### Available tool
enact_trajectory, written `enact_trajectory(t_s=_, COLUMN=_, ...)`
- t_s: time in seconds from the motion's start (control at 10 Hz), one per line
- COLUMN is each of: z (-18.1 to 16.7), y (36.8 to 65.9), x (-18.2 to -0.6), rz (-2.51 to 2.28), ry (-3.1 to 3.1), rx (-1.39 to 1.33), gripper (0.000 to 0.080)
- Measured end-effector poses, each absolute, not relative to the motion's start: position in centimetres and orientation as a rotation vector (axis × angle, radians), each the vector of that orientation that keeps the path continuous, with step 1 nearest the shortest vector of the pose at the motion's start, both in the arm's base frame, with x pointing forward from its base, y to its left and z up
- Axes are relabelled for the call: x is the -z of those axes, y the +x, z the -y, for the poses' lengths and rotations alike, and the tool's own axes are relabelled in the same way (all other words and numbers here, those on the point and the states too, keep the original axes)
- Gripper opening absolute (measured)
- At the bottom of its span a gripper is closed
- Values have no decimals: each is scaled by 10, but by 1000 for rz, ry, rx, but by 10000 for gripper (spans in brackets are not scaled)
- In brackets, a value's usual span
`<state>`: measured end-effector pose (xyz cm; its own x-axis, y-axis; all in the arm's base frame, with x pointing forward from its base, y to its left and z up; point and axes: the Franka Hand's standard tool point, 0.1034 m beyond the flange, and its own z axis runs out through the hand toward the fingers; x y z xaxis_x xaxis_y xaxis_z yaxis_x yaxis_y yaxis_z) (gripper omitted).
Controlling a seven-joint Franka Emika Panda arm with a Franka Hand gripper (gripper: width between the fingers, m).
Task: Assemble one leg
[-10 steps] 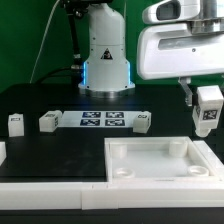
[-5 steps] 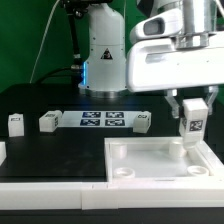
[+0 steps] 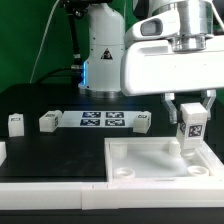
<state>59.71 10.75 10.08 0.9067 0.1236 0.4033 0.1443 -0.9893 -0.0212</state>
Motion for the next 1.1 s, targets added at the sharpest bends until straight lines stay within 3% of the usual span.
enact_trajectory(t_s=1.1, z=-111, y=606, x=-90, rz=251, ry=-2982, rx=814, gripper=291)
